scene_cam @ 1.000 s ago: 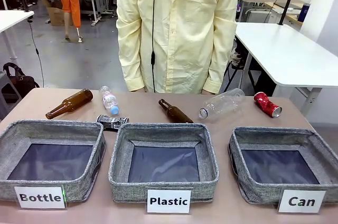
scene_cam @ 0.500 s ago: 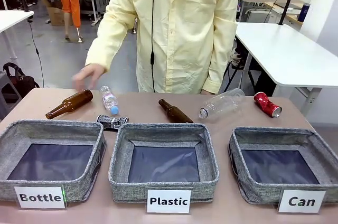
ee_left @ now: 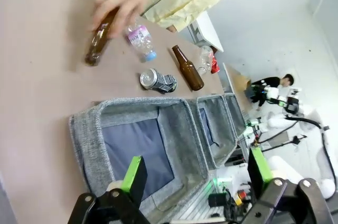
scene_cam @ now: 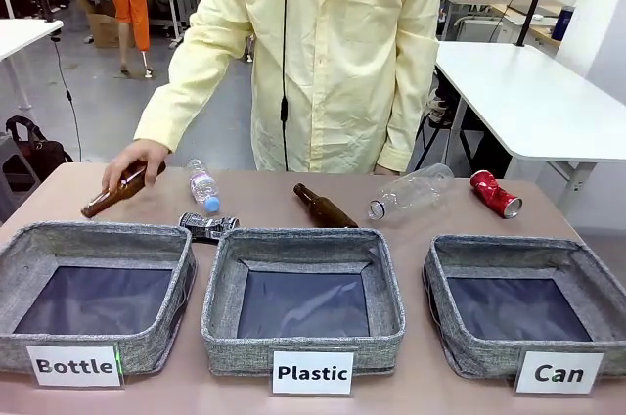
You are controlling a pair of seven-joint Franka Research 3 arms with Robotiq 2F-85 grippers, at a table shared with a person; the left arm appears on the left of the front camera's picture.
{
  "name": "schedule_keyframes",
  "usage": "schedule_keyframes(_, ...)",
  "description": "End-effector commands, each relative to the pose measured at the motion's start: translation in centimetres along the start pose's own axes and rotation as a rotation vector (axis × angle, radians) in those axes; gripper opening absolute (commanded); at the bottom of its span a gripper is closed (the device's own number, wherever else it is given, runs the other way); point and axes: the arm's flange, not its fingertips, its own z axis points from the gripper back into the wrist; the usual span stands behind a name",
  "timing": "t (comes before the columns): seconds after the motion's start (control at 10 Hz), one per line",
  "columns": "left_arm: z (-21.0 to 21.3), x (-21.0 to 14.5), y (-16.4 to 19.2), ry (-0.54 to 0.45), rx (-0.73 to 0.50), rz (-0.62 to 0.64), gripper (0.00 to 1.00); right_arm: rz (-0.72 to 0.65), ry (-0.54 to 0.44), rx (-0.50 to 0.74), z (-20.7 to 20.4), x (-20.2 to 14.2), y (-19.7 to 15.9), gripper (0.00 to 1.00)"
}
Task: Sort the can waste into the basket.
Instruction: Pick up the can waste from the table and place it in the right Fabric basket.
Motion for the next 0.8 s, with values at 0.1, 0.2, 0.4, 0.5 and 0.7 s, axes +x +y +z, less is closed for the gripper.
schedule_keyframes(0.1,0.1,0.1,0.0,-0.018,-0.023,-0.022,1.0,0.199,0.126,-0.218,-7.1,0.8,5.2,1.0)
schedule_keyframes(0.2,0.1,0.1,0.0,-0.018,-0.023,-0.022,1.0,0.248,0.167,-0.33,-9.2,1.9,6.0,1.0)
schedule_keyframes(0.4,0.1,0.1,0.0,-0.018,-0.023,-0.022,1.0,0.301,0.238,-0.444,-13.2,4.0,5.3,1.0)
schedule_keyframes(0.5,0.1,0.1,0.0,-0.018,-0.023,-0.022,1.0,0.327,0.248,-0.455,-14.5,4.6,4.6,1.0)
schedule_keyframes(0.7,0.1,0.1,0.0,-0.018,-0.023,-0.022,1.0,0.181,0.199,-0.468,-14.0,3.7,6.6,1.0)
